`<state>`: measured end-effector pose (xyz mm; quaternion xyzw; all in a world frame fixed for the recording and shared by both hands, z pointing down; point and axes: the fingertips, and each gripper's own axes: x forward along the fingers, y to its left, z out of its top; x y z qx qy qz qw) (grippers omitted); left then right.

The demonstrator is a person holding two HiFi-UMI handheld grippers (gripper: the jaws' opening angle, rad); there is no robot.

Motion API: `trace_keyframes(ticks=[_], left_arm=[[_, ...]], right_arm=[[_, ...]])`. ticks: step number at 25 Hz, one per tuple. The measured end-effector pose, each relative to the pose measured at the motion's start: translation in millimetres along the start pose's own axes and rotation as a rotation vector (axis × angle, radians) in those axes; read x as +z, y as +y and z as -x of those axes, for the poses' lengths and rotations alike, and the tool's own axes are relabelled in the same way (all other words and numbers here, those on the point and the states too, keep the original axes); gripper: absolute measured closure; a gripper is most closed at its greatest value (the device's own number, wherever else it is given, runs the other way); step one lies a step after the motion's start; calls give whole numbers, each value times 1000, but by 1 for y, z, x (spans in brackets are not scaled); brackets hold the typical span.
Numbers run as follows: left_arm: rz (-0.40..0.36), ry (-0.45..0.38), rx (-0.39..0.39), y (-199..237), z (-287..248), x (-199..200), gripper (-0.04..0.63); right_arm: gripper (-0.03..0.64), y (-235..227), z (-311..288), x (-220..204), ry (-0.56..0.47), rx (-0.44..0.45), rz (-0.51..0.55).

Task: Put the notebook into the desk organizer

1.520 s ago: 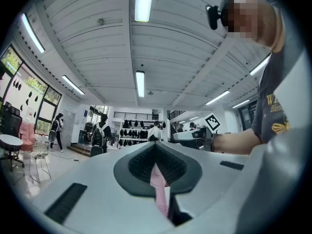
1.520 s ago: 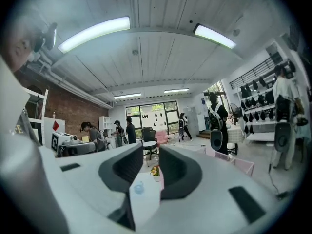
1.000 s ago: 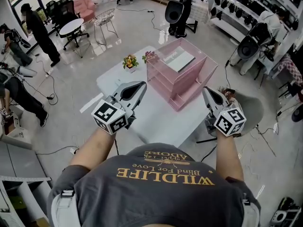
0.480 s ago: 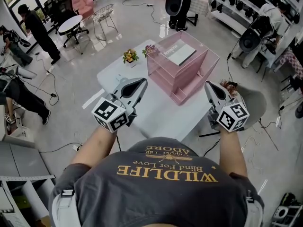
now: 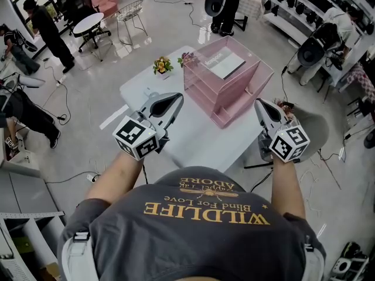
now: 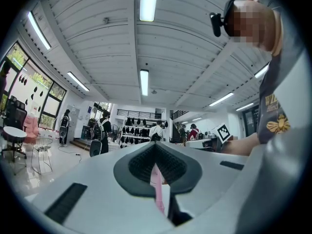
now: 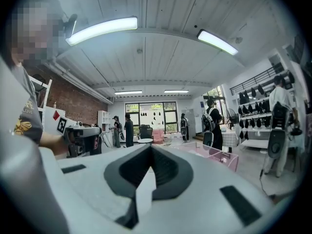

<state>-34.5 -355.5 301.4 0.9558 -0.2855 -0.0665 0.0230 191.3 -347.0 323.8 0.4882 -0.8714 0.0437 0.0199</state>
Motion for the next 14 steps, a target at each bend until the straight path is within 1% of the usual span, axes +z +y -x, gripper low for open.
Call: trace_keyframes(ticks=[14], left_arm=[[5, 6, -8, -2, -1, -2, 597]], right_arm=[[618, 1, 3, 0, 3, -2, 2]])
